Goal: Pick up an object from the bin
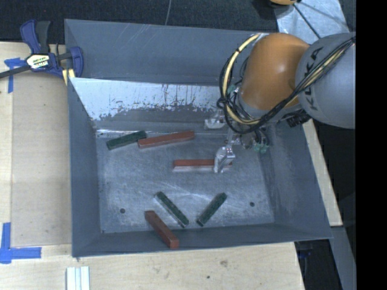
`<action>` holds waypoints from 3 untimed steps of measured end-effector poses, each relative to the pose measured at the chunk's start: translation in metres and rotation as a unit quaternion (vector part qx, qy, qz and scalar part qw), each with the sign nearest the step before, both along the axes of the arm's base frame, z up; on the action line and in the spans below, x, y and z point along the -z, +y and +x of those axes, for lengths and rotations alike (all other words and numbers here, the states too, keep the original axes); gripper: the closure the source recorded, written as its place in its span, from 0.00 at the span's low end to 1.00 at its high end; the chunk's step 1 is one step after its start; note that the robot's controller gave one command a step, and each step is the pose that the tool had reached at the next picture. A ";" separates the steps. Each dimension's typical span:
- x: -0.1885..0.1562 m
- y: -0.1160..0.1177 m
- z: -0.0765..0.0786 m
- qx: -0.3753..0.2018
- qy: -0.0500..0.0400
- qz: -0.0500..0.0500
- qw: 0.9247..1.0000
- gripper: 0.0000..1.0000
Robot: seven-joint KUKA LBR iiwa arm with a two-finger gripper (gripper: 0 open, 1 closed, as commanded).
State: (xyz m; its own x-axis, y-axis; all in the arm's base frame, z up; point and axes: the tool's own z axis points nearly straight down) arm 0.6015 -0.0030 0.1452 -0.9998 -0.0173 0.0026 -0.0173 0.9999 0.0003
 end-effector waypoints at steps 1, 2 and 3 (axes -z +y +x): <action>-0.001 0.005 0.006 0.041 -0.003 0.000 0.999 0.00; 0.067 0.014 0.017 0.005 -0.007 -0.001 1.000 0.00; 0.063 0.014 0.016 0.004 -0.006 0.000 1.000 1.00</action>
Offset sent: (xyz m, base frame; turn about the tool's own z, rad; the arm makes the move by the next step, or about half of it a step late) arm 0.0153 0.0172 -0.0752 0.0053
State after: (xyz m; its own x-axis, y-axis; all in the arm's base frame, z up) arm 0.6170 0.0113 0.0820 -0.9999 -0.0083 -0.0088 -0.0083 1.0000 -0.0002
